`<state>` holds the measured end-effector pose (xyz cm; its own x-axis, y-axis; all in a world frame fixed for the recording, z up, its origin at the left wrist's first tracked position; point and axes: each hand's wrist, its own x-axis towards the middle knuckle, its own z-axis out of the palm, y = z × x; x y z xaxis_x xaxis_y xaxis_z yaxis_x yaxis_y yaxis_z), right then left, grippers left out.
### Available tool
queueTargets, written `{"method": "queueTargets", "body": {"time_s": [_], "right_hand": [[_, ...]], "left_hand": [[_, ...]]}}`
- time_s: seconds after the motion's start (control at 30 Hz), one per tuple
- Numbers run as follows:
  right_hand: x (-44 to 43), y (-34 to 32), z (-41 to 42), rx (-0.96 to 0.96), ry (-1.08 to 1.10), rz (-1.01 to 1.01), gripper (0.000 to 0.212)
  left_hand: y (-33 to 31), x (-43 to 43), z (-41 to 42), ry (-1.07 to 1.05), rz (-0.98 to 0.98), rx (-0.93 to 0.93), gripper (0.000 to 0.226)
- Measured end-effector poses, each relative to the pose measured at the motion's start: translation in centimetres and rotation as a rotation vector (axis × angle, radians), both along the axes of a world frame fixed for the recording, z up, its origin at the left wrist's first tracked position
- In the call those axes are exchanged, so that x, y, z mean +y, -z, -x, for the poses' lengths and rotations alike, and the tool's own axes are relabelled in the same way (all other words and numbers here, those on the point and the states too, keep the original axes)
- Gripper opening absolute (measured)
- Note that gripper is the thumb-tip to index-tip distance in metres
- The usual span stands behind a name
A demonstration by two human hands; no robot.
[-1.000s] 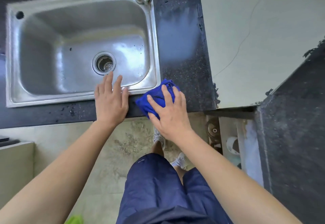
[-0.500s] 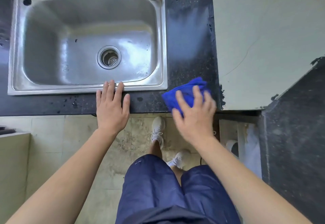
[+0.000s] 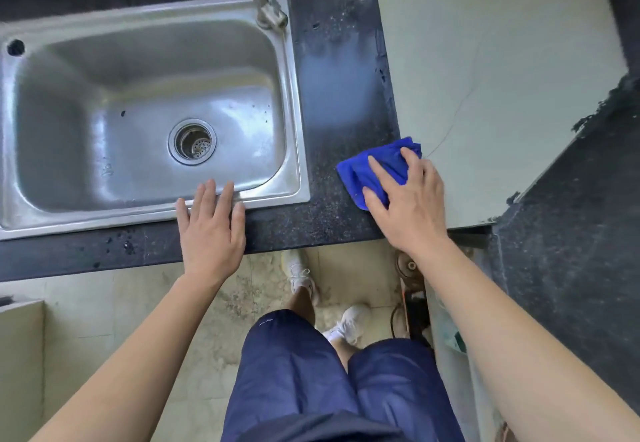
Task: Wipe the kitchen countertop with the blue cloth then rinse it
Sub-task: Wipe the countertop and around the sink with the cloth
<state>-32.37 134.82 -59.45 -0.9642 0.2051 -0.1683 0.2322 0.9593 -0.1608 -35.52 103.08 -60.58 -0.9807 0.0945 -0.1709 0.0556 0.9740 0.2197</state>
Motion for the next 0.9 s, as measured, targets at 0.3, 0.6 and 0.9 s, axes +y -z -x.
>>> {"method": "queueTargets", "body": {"time_s": [0.3, 0.6, 0.9], "right_hand": [[-7.5, 0.0, 15.2, -0.092, -0.042, 0.008, 0.06], [-5.1, 0.3, 26.5, -0.128, -0.03, 0.016, 0.059], [-0.3, 0.0, 13.8, -0.155, 0.022, -0.008, 0.06]], "left_hand": [[-1.0, 3.9, 9.6, 0.133, -0.14, -0.027, 0.064], [-1.3, 7.7, 17.3, 0.262, -0.072, -0.075, 0.069], [0.8, 12.2, 20.0, 0.303, -0.177, -0.133, 0.072]]}}
